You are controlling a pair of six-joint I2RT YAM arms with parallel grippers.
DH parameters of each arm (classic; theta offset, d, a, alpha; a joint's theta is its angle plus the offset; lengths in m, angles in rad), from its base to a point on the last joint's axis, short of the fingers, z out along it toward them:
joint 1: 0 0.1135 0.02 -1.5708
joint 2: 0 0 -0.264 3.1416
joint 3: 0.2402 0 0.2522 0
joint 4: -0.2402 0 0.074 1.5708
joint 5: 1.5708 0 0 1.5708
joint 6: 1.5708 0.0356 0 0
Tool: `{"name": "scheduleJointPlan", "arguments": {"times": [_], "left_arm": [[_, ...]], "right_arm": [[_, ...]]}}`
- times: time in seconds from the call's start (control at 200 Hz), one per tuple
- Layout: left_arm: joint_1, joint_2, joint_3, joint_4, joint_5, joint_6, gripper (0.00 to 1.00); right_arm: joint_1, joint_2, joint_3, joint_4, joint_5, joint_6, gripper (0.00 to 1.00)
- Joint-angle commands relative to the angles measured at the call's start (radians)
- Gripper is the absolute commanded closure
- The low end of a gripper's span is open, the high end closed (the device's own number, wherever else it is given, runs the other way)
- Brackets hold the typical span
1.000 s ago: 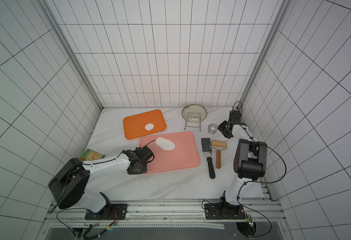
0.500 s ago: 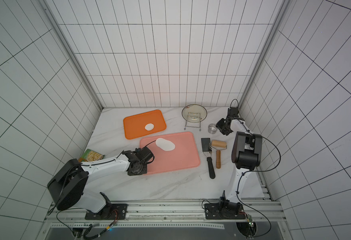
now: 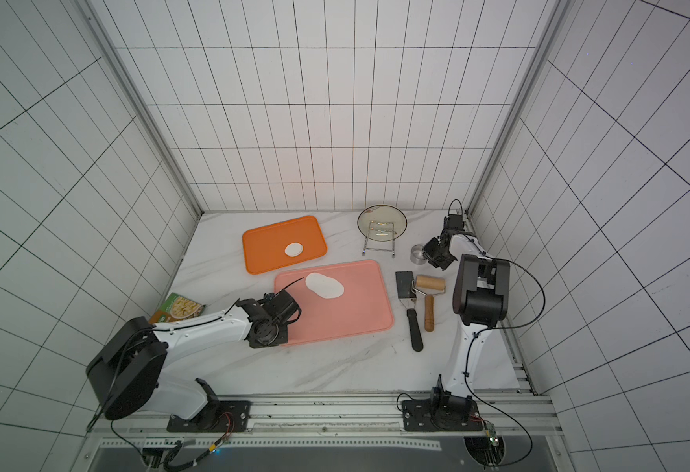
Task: Roll out the dumpling wrappers from the dough
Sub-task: Pick up the dumpling mold from the center of the board.
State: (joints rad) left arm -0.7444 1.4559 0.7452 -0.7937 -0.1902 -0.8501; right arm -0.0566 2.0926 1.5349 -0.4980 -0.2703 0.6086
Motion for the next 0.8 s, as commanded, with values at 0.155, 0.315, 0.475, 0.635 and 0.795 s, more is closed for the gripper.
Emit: {"name": "scheduleJointPlan", "arguments": {"times": [0.155, 0.315, 0.475, 0.635, 0.795], "left_arm": [[-0.009, 0.007, -0.029, -0.075, 0.036, 0.013, 0.95], [-0.009, 0.009, -0.016, -0.077, 0.027, 0.017, 0.93], [-0.009, 0.008, 0.008, -0.091, 0.007, 0.023, 0.86], [-0.009, -0.006, 0.051, -0.109, -0.022, 0.032, 0.72], [-0.009, -0.018, 0.096, -0.127, -0.044, 0.037, 0.66]], "right_arm": [[0.012, -0.011, 0.033, -0.045, 0.034, -0.028, 0.97], [0.015, -0.109, -0.043, -0.026, 0.057, -0.032, 1.00], [0.038, -0.263, -0.198, 0.030, 0.058, -0.022, 1.00], [0.139, -0.415, -0.342, 0.055, 0.072, -0.037, 1.00], [0.233, -0.521, -0.436, 0.053, 0.080, -0.059, 1.00]]}}
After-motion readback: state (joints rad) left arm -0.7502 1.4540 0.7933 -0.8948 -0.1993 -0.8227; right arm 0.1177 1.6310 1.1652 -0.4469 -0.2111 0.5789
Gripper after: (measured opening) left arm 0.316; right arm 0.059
